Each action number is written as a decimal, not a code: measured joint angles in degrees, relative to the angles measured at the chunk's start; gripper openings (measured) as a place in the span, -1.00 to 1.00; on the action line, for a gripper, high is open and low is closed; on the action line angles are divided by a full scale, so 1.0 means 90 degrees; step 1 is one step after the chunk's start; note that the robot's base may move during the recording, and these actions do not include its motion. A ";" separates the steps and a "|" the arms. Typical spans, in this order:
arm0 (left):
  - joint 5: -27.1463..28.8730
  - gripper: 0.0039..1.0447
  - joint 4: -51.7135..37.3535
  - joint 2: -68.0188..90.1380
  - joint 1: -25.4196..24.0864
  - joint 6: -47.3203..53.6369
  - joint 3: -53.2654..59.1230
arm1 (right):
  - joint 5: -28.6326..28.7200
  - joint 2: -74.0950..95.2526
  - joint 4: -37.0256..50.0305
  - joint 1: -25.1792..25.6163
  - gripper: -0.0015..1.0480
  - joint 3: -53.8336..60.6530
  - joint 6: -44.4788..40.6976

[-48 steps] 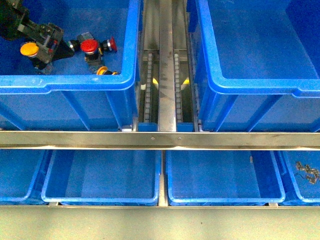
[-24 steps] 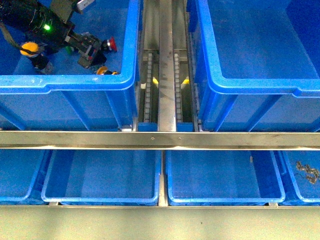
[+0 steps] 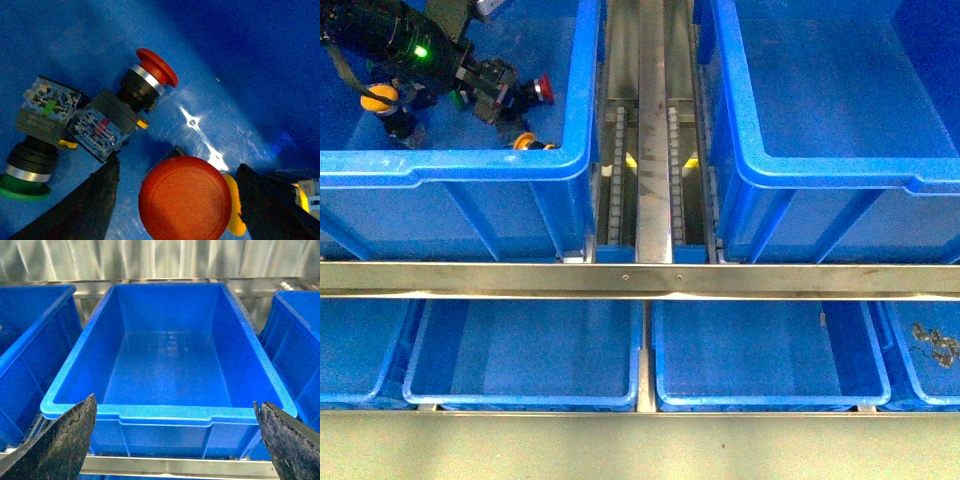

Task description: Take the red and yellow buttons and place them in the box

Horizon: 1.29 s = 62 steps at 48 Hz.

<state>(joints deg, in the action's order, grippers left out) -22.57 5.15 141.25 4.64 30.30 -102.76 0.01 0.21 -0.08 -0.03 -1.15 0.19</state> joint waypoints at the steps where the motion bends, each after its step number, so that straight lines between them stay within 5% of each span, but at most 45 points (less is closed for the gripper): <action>1: 0.0000 0.18 -0.0034 0.0002 0.0000 -0.0017 0.0000 | 0.0000 0.0002 0.0000 0.0000 0.86 0.0000 0.0000; 8: 0.0005 -0.31 -0.0408 0.0000 0.0002 -0.0219 0.0148 | 0.0000 0.0002 0.0000 0.0000 0.86 0.0000 0.0000; 22: -0.0090 -0.34 -0.1501 -0.0850 -0.0177 -0.1299 0.1508 | 0.0000 0.0002 0.0000 0.0000 0.86 0.0000 0.0000; 30: -0.0607 -0.34 -0.2637 -0.2718 -0.0760 -0.3109 0.3070 | 0.0000 0.0002 0.0000 0.0000 0.86 0.0000 0.0000; 41: -0.1141 -0.34 -0.2917 -0.4675 -0.1294 -0.5955 0.4673 | 0.0000 0.0002 0.0000 0.0000 0.86 0.0000 0.0000; 48: -0.1081 -0.34 -0.3113 -0.5401 -0.0729 -0.7686 0.5299 | 0.0000 0.0002 0.0000 0.0000 0.86 0.0000 0.0000; 62: -0.0483 -0.34 -0.3313 -0.5323 0.1477 -0.9602 0.4850 | 0.0000 0.0002 0.0000 0.0000 0.86 0.0000 0.0000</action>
<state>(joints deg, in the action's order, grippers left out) -26.92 -24.67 93.34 17.93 -56.12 -59.11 0.01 0.23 -0.08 -0.03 -1.15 0.19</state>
